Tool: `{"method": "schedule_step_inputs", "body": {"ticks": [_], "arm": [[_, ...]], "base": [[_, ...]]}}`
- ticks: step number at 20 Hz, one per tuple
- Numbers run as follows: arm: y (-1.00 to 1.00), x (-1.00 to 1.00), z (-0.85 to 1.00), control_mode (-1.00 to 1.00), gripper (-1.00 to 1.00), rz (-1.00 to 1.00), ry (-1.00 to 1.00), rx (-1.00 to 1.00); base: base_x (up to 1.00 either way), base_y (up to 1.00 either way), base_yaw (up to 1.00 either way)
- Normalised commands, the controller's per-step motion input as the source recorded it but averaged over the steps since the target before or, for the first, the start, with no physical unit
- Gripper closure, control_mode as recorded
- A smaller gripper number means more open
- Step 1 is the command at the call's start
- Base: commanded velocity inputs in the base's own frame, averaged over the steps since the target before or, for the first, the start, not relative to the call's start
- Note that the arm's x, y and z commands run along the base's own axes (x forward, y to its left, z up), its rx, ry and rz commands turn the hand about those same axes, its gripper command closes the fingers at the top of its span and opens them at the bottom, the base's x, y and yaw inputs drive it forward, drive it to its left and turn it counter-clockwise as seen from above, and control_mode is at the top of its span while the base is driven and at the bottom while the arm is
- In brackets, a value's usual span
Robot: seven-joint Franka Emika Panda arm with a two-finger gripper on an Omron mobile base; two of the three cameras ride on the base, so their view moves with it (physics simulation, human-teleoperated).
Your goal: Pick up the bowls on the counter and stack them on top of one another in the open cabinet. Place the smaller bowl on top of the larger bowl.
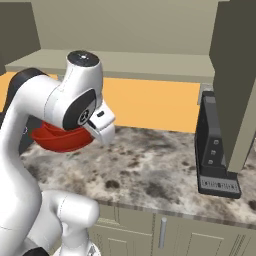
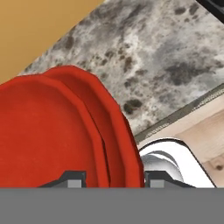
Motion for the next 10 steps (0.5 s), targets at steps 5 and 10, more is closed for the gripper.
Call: {"method": "schedule_step_inputs", "body": {"ticks": [5,10], "arm": [[0.01,-0.34,0.41,-1.0,1.0,0.04,-0.11,0.06],[0.0,-0.24,0.43,-1.0,1.0,0.03,-0.12,0.06]], "base": [[0.0,0.0,0.0],[0.0,0.0,0.0]]}}
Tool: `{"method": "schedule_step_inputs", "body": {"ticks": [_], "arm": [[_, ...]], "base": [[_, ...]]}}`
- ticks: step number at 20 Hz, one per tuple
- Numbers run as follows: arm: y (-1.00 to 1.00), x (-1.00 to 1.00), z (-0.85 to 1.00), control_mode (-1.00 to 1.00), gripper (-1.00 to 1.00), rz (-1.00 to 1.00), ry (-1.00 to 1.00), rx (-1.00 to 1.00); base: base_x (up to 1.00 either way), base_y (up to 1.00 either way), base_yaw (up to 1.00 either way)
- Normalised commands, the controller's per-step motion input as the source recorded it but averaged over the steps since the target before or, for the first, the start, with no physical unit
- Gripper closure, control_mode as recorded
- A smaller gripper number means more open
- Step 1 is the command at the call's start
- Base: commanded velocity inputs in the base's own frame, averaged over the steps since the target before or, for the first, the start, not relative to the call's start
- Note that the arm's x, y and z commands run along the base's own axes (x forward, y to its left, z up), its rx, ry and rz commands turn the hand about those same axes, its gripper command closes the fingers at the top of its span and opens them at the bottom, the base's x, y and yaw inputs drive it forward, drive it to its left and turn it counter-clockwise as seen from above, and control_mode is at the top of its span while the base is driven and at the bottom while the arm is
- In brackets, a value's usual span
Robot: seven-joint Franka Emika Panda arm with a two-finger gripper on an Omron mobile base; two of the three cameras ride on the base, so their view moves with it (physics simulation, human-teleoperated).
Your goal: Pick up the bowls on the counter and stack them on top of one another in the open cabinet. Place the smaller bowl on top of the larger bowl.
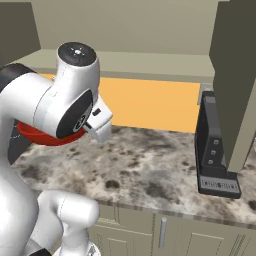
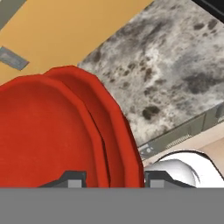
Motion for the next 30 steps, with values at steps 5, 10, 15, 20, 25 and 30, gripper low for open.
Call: {"method": "schedule_step_inputs", "body": {"ticks": [5,10,15,20,25,30], "arm": [[0.02,-0.23,0.51,-1.0,1.0,0.03,-0.1,0.06],[0.07,-0.24,0.46,-1.0,1.0,0.02,-0.1,0.05],[0.13,-0.18,0.21,-1.0,1.0,0.02,-0.1,0.02],[0.01,-0.02,0.01,-1.0,1.0,0.0,-0.04,0.0],[0.0,0.17,0.06,-1.0,1.0,0.0,-0.03,0.0],[0.0,0.12,0.0,-1.0,1.0,0.0,-0.07,0.04]], "base": [[0.0,0.0,0.0],[0.0,0.0,0.0],[0.0,0.0,0.0],[0.0,0.0,0.0],[0.0,0.0,0.0],[0.0,0.0,0.0]]}}
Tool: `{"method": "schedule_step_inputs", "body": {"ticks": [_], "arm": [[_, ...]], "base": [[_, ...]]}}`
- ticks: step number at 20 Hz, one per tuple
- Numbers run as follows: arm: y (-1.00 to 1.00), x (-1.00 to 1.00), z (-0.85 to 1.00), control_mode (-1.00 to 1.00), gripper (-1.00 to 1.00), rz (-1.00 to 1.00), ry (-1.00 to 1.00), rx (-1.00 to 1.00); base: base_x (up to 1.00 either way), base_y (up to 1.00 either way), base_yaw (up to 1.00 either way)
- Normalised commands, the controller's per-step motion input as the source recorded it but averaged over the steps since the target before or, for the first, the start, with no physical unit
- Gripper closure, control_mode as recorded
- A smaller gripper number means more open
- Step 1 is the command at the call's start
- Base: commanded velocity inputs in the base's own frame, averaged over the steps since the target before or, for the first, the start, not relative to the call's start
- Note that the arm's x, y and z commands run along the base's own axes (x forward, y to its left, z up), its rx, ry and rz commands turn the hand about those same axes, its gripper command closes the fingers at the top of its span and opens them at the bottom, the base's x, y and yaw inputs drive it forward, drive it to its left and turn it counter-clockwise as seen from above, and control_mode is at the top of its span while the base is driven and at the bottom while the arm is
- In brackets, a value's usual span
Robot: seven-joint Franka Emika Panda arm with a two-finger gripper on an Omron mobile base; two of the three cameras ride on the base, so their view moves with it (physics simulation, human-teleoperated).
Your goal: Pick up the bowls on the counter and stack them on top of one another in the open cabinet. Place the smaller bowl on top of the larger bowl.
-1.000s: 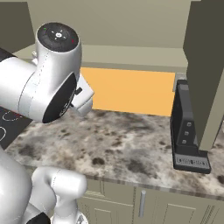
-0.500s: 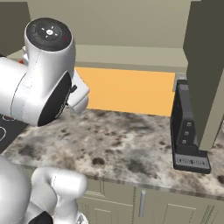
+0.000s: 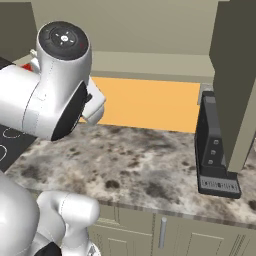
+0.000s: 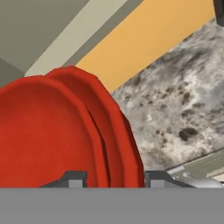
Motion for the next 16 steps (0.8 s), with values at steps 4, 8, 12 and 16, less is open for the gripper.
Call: {"method": "schedule_step_inputs", "body": {"ticks": [4,8,12,16], "arm": [[-0.01,0.0,0.02,-1.0,1.0,0.0,-0.12,0.07],[0.0,0.0,0.0,-1.0,1.0,0.0,-0.17,0.04],[0.0,0.06,0.08,-1.0,1.0,-0.03,-0.16,0.03],[0.01,0.35,0.05,-1.0,1.0,-0.04,-0.07,0.01]], "base": [[0.0,0.0,0.0],[0.0,0.0,0.0],[0.0,0.0,0.0],[0.0,0.0,0.0]]}}
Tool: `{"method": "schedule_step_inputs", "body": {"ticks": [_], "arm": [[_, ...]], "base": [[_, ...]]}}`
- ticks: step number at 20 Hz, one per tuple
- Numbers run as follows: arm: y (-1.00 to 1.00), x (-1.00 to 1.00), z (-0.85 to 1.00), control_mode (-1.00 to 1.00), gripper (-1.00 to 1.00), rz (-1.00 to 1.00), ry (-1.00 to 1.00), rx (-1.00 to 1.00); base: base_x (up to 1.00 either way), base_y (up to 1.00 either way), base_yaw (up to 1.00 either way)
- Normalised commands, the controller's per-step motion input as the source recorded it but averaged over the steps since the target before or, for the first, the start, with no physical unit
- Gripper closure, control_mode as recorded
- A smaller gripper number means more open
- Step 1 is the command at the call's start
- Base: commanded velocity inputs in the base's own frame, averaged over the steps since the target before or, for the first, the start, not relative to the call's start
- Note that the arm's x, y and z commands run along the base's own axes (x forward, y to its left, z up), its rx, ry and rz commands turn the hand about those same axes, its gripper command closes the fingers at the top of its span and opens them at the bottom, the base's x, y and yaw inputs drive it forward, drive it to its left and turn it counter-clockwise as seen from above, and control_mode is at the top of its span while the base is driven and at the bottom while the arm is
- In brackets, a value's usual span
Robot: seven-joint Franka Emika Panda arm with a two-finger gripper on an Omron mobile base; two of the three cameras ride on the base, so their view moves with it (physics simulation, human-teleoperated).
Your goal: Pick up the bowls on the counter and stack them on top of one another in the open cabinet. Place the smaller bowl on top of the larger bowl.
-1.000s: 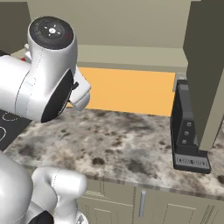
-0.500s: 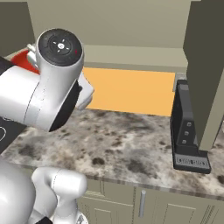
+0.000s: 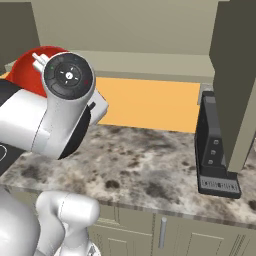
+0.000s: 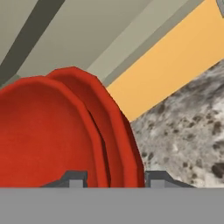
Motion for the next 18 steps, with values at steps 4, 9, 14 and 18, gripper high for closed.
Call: {"method": "schedule_step_inputs", "body": {"ticks": [4,9,14,18], "arm": [[0.0,0.48,0.06,-1.0,1.0,-0.03,-0.02,0.0],[0.0,0.5,0.03,-1.0,1.0,-0.05,0.0,0.03],[0.0,0.42,0.13,-1.0,1.0,-0.05,0.0,0.07],[0.0,0.37,0.11,-1.0,1.0,-0.04,0.0,0.06]], "base": [[0.0,0.0,0.0],[0.0,0.0,0.0],[0.0,0.0,0.0],[0.0,0.0,0.0]]}}
